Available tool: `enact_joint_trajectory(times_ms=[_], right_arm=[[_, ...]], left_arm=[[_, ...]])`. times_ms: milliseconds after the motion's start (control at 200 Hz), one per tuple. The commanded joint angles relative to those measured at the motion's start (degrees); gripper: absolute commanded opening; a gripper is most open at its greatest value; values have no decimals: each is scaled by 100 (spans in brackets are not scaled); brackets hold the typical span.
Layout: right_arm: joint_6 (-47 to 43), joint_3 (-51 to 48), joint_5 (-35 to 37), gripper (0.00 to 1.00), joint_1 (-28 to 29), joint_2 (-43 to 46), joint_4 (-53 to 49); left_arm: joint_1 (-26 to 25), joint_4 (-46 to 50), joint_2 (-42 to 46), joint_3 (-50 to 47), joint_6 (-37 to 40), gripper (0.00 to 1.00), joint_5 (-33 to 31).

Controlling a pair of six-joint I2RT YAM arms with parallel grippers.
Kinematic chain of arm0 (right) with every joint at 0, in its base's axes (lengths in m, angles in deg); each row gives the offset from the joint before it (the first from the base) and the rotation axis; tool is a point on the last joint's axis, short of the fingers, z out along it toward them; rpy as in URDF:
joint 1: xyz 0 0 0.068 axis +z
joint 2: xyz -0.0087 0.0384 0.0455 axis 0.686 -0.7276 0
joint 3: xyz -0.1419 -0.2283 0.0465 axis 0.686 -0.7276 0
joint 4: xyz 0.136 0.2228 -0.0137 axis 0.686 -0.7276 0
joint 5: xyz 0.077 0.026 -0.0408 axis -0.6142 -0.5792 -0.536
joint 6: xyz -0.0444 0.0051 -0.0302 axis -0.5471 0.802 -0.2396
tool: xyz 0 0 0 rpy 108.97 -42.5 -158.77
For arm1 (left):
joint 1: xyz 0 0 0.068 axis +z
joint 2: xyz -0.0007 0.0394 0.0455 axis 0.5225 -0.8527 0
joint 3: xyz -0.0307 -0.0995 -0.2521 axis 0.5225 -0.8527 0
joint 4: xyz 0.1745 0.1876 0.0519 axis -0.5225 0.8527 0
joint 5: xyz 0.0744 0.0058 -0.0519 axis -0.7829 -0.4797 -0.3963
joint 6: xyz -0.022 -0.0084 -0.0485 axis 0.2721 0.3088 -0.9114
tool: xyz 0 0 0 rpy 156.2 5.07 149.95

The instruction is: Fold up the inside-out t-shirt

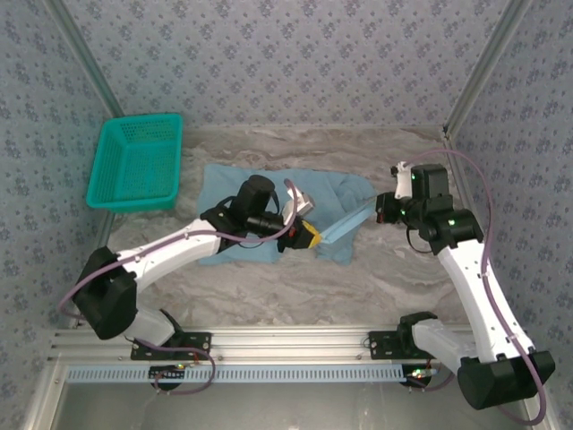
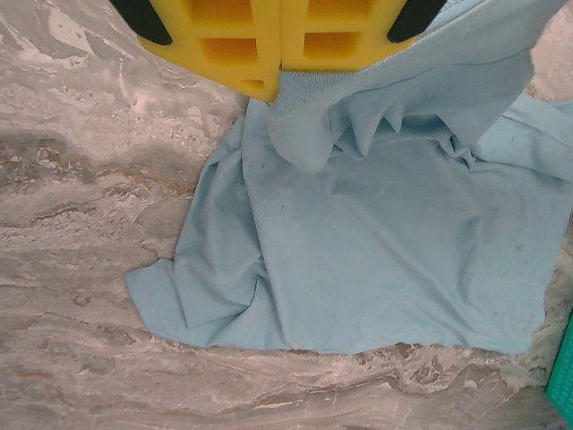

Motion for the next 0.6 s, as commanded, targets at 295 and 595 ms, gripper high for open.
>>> enact_joint_trajectory(times_ms=[295,595], right_arm=[[597,-823,-85,0,118,-177,-2],[401,-631,-214,0,367,-1839,554]], left_arm=[[-81,630,-728,189,198,0,-574],[702,160,-983,-362,-465,1,-1490]])
